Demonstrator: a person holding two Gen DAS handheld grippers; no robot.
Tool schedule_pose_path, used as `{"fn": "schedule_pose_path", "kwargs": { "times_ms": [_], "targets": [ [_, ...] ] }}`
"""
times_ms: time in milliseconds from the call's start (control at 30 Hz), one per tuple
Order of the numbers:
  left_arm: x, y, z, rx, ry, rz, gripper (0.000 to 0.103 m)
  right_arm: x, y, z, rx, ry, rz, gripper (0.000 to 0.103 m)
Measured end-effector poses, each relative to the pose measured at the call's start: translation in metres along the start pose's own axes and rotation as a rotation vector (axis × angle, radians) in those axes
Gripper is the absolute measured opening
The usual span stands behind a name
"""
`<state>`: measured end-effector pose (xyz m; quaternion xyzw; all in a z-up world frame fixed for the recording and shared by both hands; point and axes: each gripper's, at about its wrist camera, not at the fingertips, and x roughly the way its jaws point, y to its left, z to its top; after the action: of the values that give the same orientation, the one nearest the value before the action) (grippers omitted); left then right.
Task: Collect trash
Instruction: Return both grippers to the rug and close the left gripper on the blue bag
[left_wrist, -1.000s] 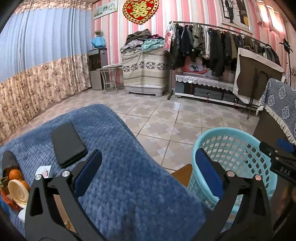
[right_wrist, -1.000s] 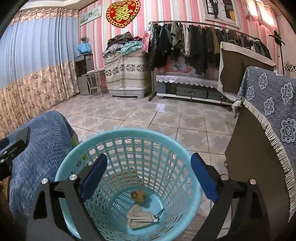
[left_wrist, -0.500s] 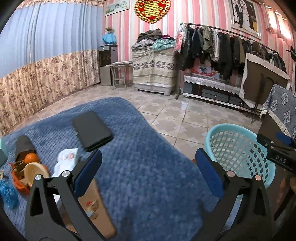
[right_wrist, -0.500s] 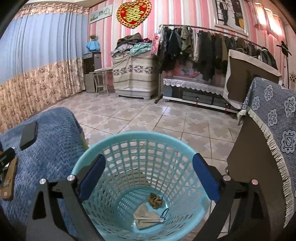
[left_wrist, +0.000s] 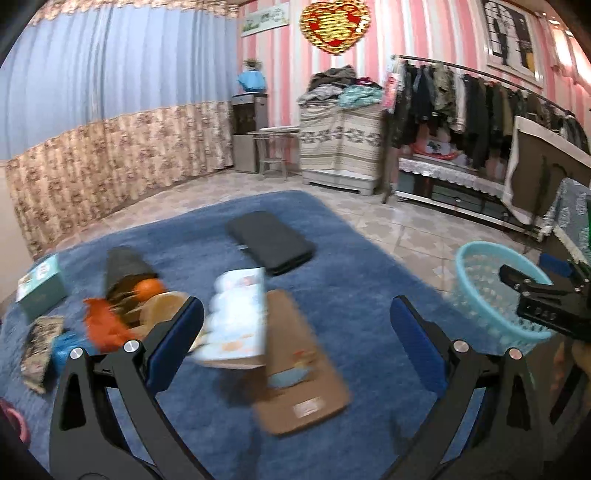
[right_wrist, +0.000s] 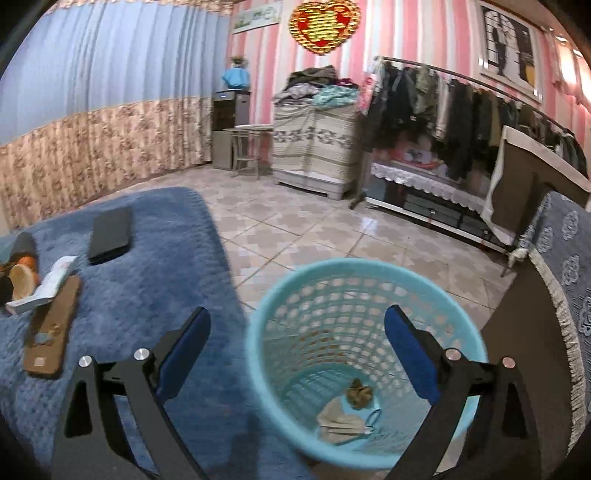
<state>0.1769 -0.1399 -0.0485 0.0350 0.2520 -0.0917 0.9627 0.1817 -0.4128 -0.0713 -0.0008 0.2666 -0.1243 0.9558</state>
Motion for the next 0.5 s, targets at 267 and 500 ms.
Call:
{"fn": "schedule_pose_path", "kwargs": {
  "times_ms": [267,500],
  "targets": [
    [-0.017,0.092,-0.027,-0.059,0.038,0.158,0.097,-0.016,0.066,-0.009,-0.096,0.006,0.109,0.093],
    [-0.015,0.167,-0.053,-0.154,0.105,0.278,0.096,-0.023,0.105,-0.016,-0.146,0.026,0.180,0.093]
  ]
}}
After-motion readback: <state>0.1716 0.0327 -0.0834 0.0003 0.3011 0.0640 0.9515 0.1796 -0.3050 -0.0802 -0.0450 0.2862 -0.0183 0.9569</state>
